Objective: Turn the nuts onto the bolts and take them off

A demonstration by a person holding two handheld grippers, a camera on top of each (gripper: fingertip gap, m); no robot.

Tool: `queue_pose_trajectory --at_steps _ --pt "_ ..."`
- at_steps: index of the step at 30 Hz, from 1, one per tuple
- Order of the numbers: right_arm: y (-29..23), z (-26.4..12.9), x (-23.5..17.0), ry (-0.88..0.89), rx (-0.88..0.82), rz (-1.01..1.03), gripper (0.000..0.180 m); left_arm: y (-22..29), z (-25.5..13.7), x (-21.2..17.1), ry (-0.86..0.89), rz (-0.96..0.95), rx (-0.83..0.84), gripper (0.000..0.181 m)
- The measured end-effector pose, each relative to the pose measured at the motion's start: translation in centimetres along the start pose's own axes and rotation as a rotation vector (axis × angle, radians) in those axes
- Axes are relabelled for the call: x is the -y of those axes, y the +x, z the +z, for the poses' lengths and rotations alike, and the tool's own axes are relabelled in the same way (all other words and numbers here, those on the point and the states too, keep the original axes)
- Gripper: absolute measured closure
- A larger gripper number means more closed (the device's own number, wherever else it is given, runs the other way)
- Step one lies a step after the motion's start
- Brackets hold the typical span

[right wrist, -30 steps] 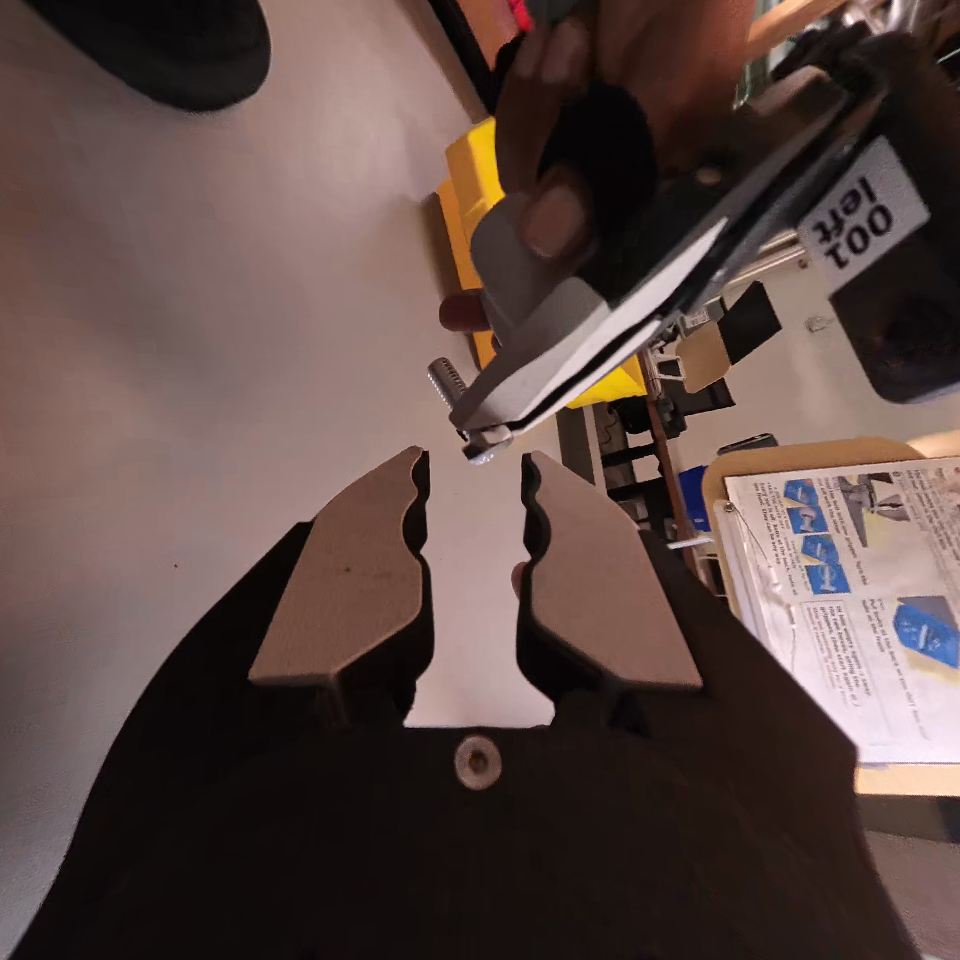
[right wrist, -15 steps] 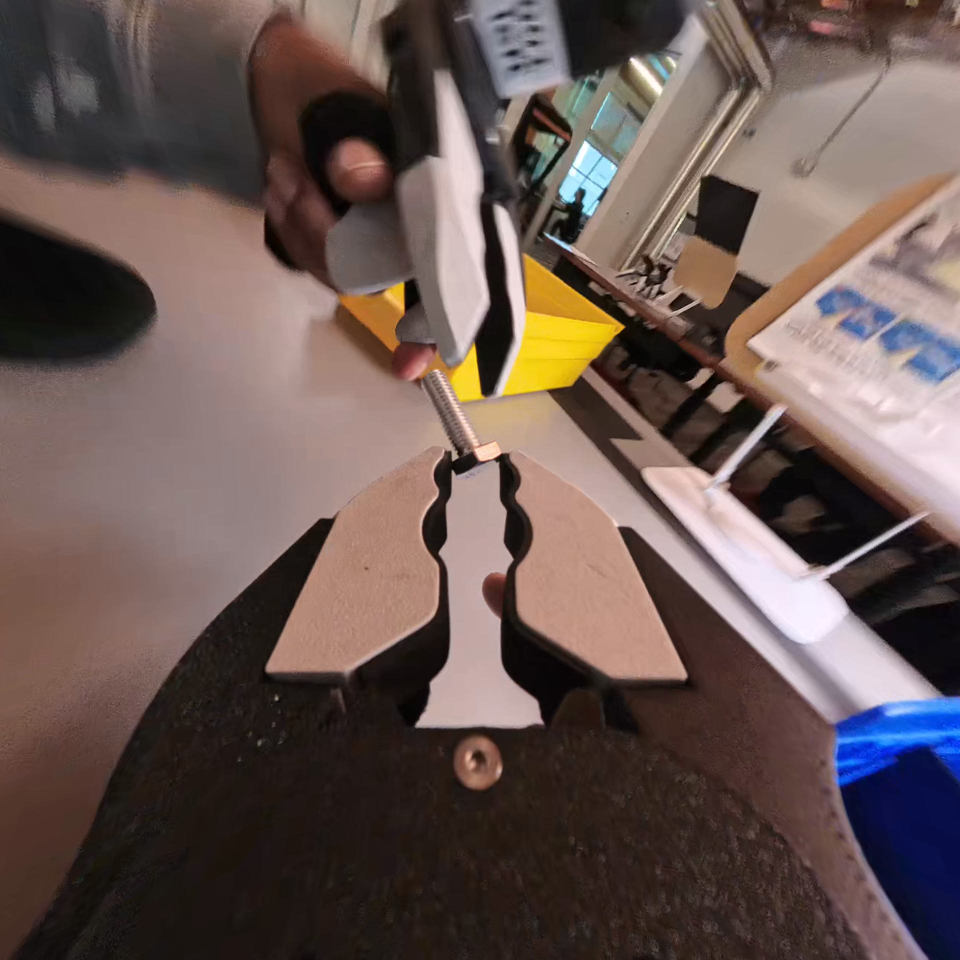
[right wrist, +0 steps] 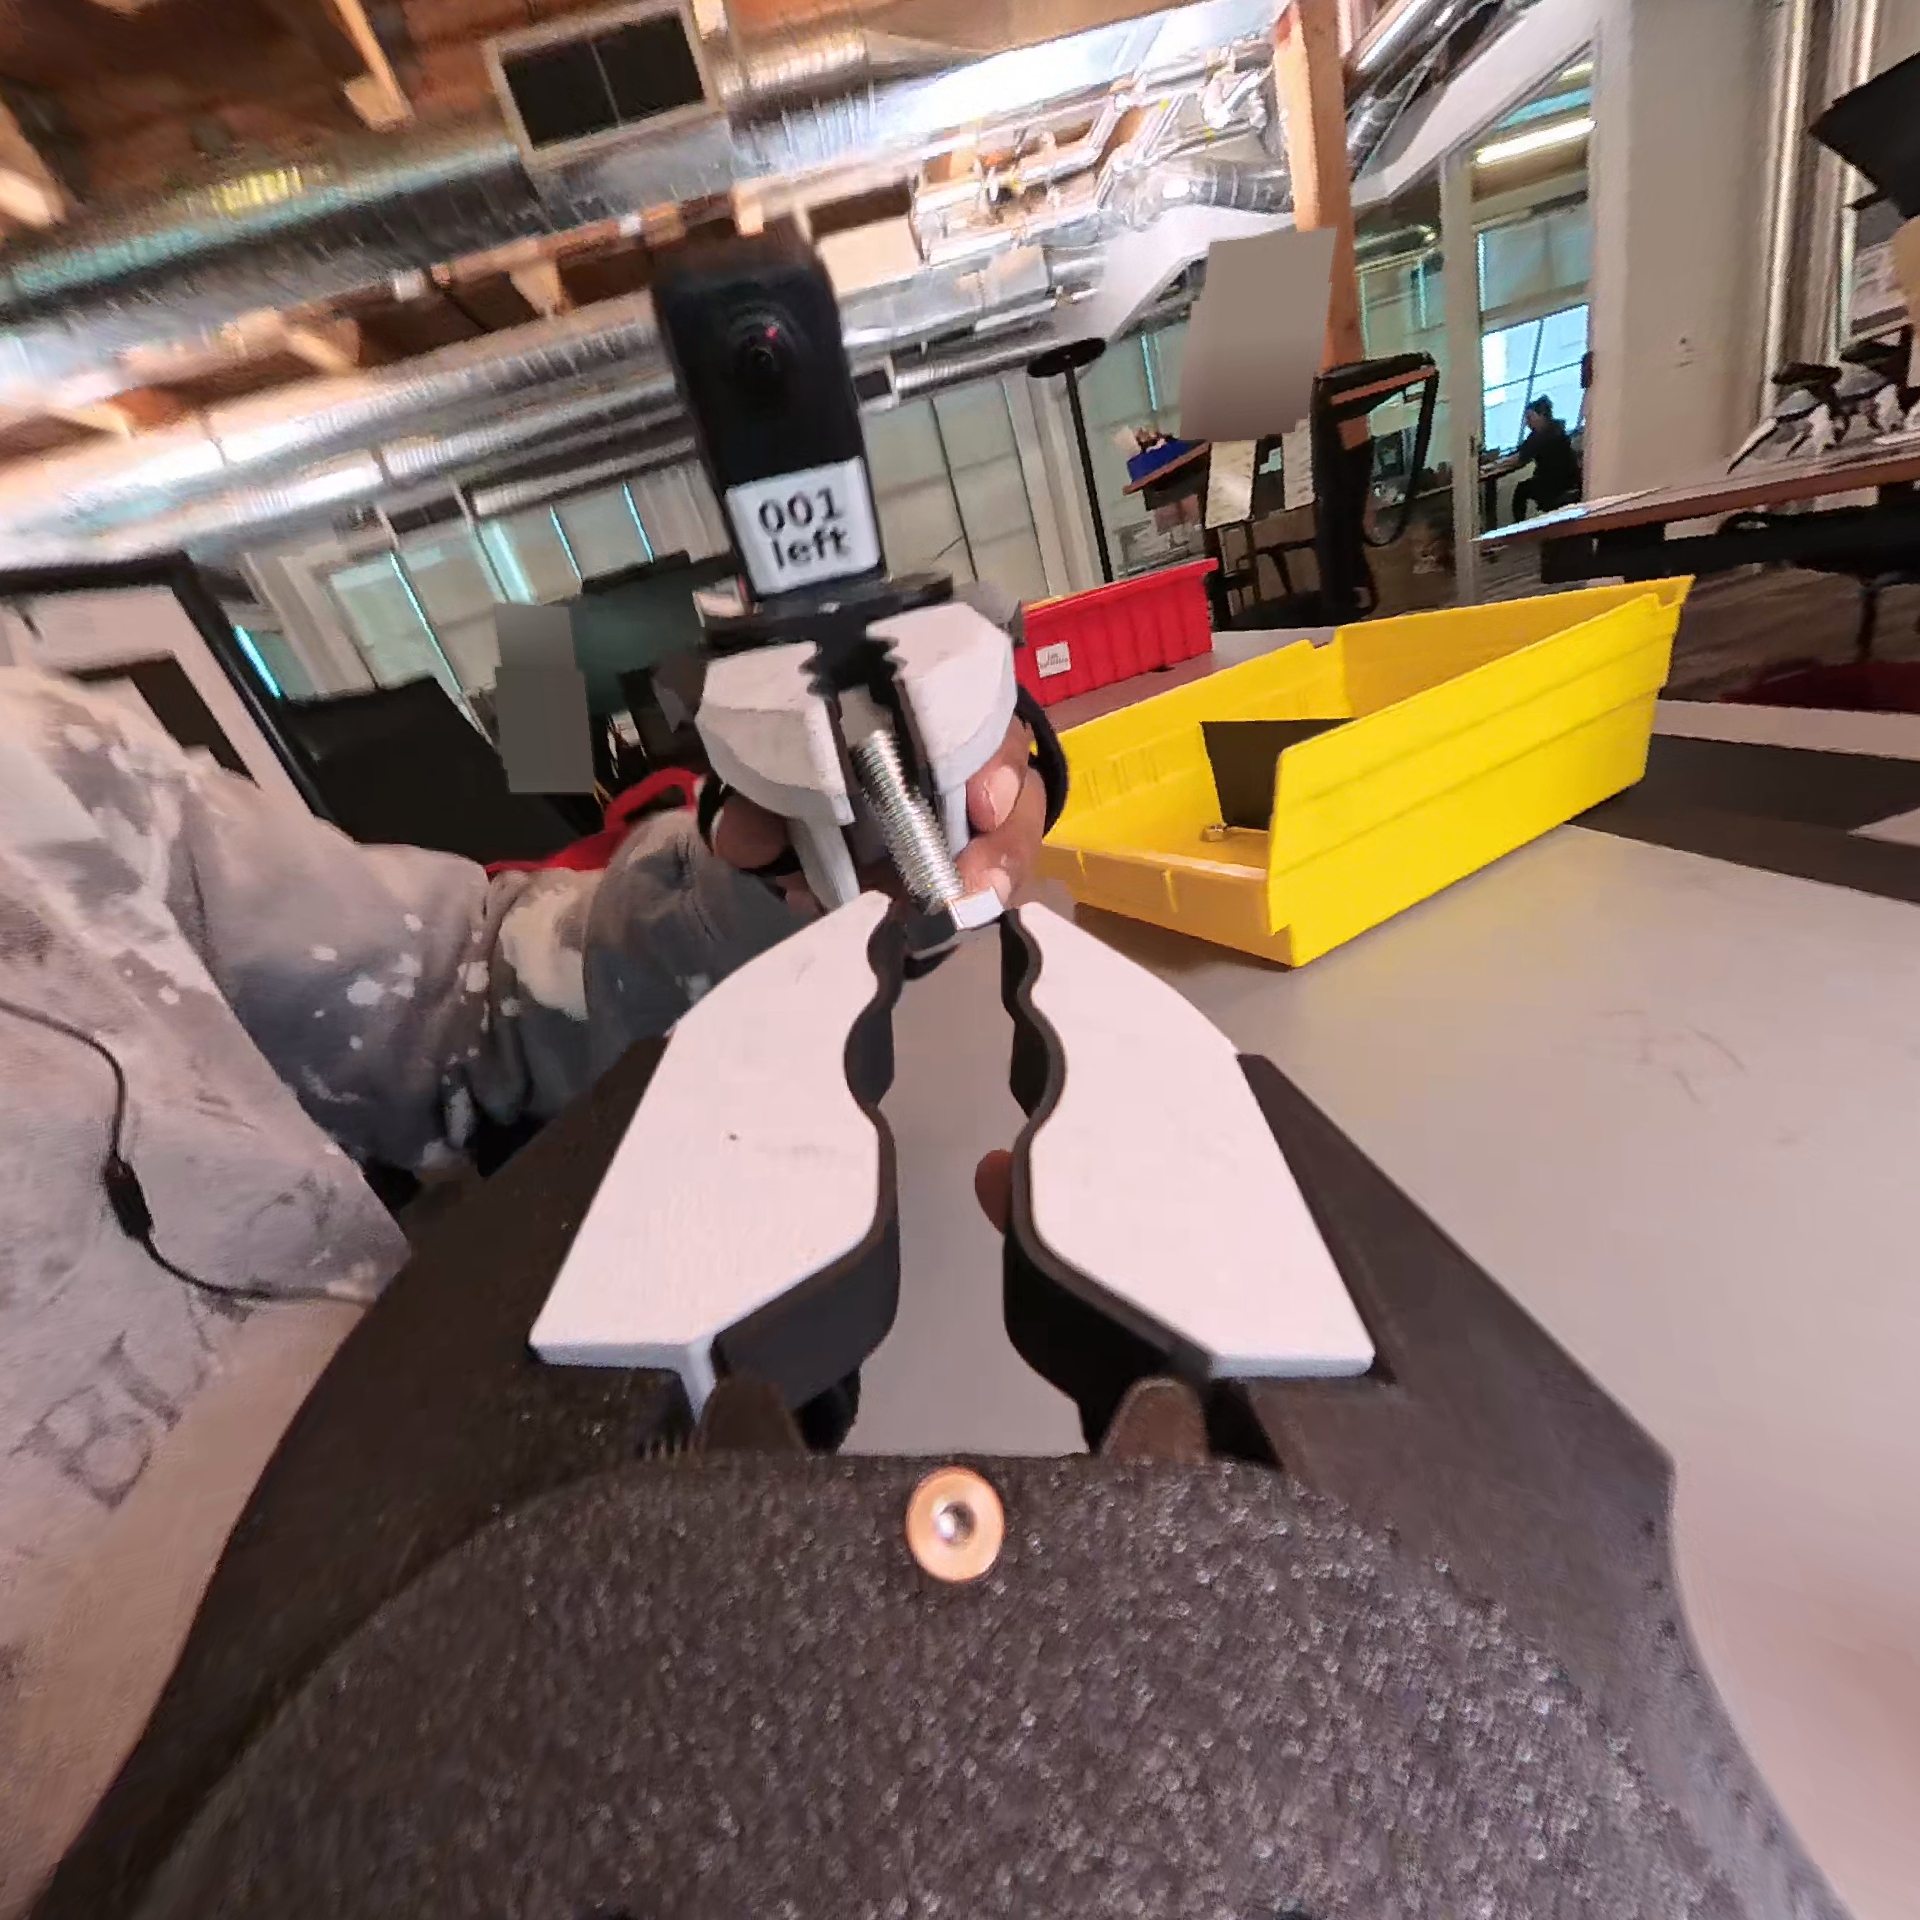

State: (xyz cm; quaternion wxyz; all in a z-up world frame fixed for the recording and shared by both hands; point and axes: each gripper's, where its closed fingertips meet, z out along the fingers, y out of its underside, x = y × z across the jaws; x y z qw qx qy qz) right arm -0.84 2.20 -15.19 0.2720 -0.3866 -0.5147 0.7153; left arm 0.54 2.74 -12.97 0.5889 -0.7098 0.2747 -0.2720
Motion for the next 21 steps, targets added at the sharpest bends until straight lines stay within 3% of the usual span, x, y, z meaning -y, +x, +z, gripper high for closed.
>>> queue_pose_trajectory --at_steps 6,21 --pt "-1.1 0.2 -2.4 -0.208 0.012 -0.315 0.155 1.0 -0.5 -1.4 -0.093 -0.037 -0.105 0.17" --pt "-1.2 0.2 -3.4 -0.253 0.022 -0.324 0.162 1.7 0.2 -2.6 -0.173 0.016 -0.114 0.17"
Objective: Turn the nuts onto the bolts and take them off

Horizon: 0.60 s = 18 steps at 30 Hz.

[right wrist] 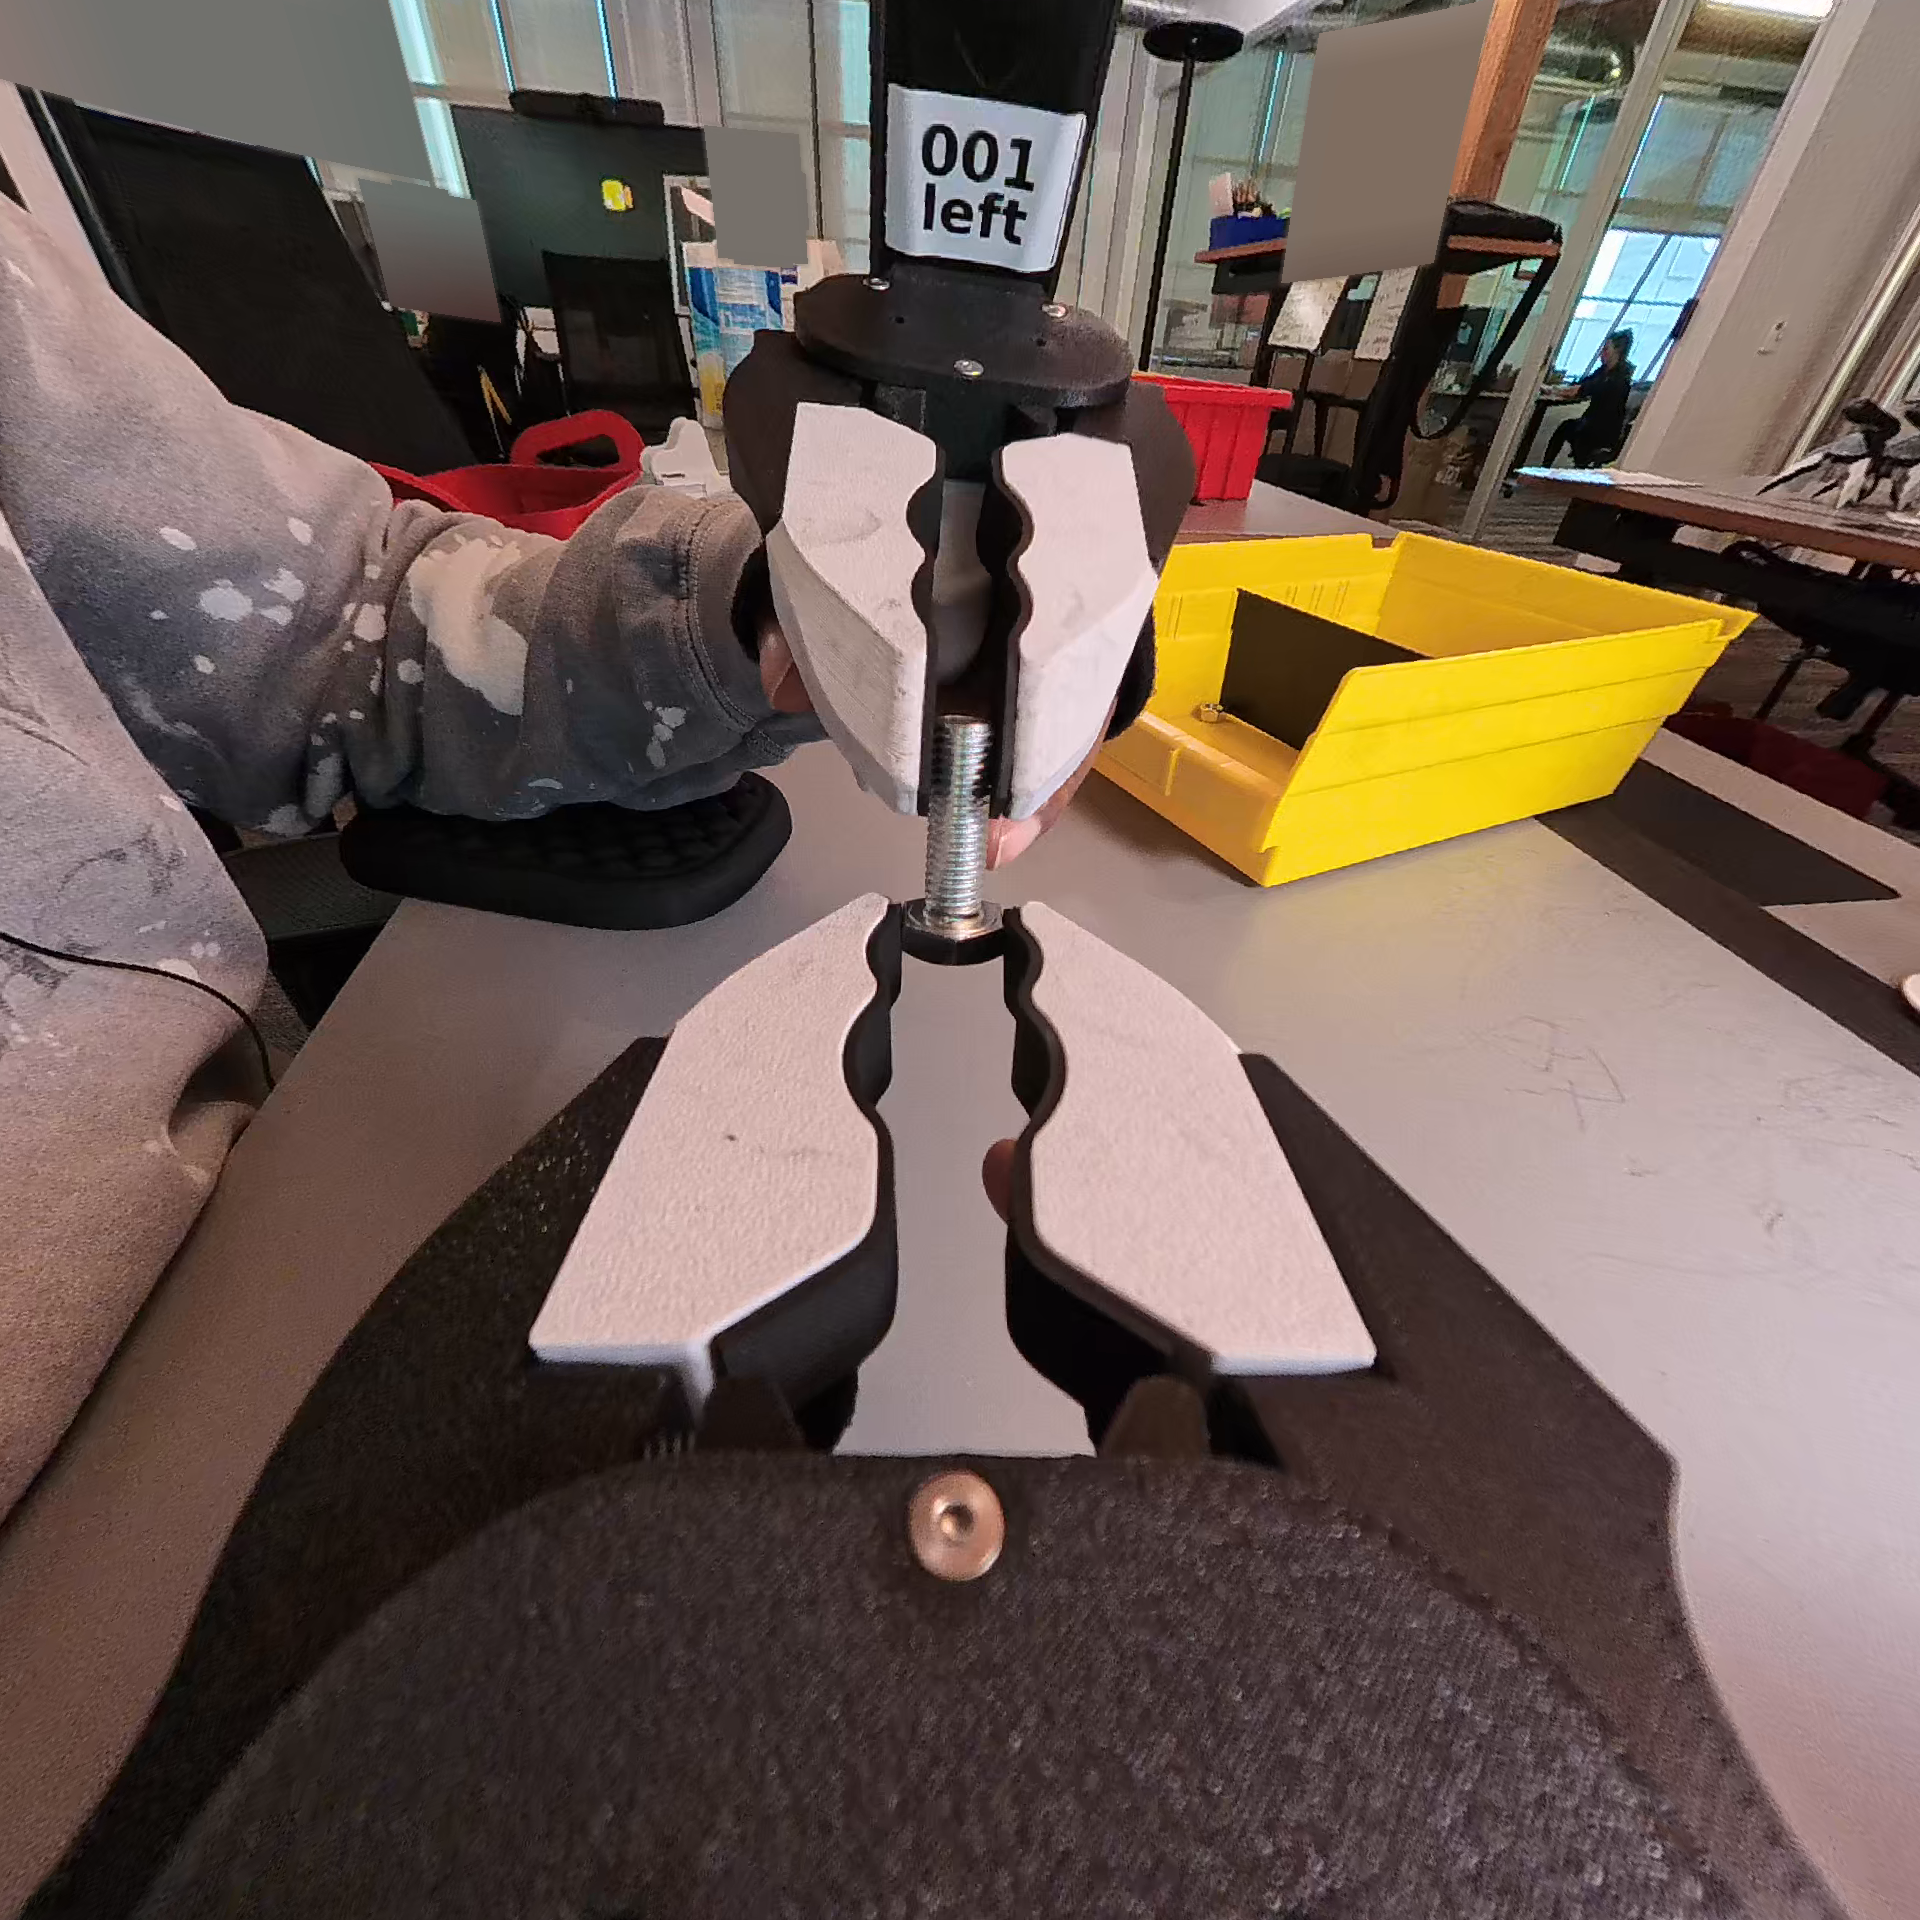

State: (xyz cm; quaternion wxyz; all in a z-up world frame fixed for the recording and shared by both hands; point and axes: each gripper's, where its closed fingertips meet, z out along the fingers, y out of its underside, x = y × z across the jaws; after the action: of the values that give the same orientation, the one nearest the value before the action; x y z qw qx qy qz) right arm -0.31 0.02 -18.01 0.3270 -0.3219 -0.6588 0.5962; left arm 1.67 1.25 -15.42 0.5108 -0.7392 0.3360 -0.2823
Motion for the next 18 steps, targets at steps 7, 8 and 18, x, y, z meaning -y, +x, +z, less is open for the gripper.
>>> queue_pose_trajectory --at_steps 7,8,18 --pt "-0.1 0.1 -0.2 -0.009 -0.001 -0.013 0.162 0.2 0.0 0.2 0.002 0.009 -0.003 0.17" --pt "-0.2 0.1 -0.1 -0.009 -0.002 -0.017 0.162 0.2 0.1 0.2 0.004 0.009 -0.005 0.17" --pt "1.0 -0.9 1.2 0.085 -0.038 0.06 0.162 -5.4 -8.6 2.9 0.074 -0.06 0.322 0.144"
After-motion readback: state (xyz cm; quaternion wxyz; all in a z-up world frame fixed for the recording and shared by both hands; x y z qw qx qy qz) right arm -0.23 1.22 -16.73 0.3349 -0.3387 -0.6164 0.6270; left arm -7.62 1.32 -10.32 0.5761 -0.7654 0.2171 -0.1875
